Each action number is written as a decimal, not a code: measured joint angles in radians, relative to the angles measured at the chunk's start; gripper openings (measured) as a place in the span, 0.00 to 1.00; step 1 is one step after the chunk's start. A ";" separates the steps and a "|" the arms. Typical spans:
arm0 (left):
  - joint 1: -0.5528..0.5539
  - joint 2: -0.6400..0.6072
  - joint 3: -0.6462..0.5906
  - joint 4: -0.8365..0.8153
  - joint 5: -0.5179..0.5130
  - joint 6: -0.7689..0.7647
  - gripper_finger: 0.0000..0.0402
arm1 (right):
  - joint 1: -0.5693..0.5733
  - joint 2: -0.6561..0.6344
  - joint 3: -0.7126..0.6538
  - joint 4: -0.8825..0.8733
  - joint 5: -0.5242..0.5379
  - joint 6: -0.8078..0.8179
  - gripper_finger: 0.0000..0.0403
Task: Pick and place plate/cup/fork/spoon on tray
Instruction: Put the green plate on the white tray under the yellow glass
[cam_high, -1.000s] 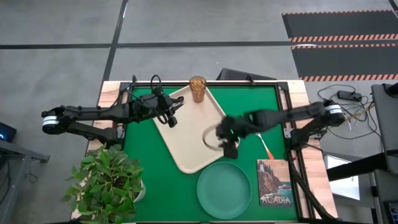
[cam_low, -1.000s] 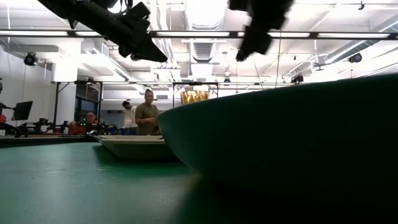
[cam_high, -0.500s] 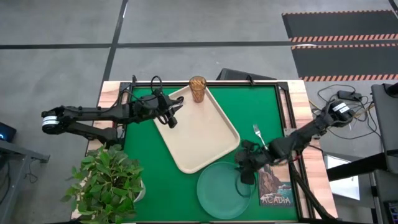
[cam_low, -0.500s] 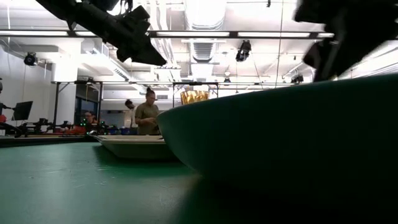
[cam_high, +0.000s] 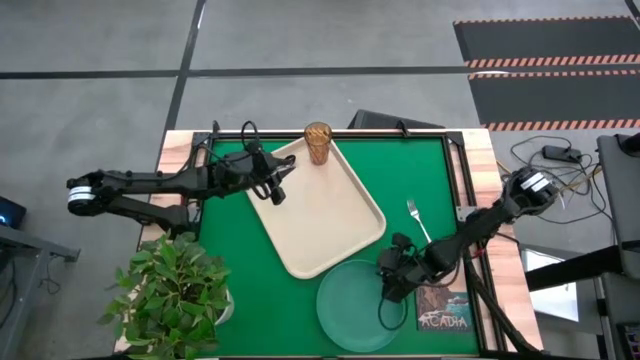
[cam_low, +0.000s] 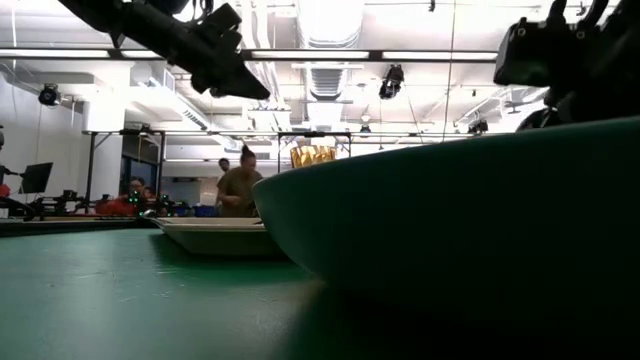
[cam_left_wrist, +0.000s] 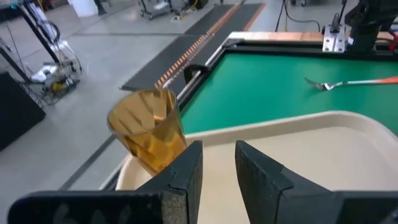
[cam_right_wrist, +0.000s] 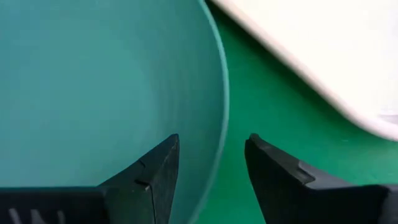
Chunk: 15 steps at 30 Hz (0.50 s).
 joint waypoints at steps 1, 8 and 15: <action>0.000 0.000 0.000 0.008 0.000 0.003 0.19 | 0.000 0.014 0.000 0.012 0.000 0.000 0.43; 0.000 0.000 0.000 0.023 0.000 0.009 0.19 | 0.000 0.083 0.000 0.090 0.000 0.011 0.38; 0.000 0.000 0.001 0.057 0.000 0.036 0.19 | -0.002 0.098 0.001 0.106 -0.010 0.022 0.16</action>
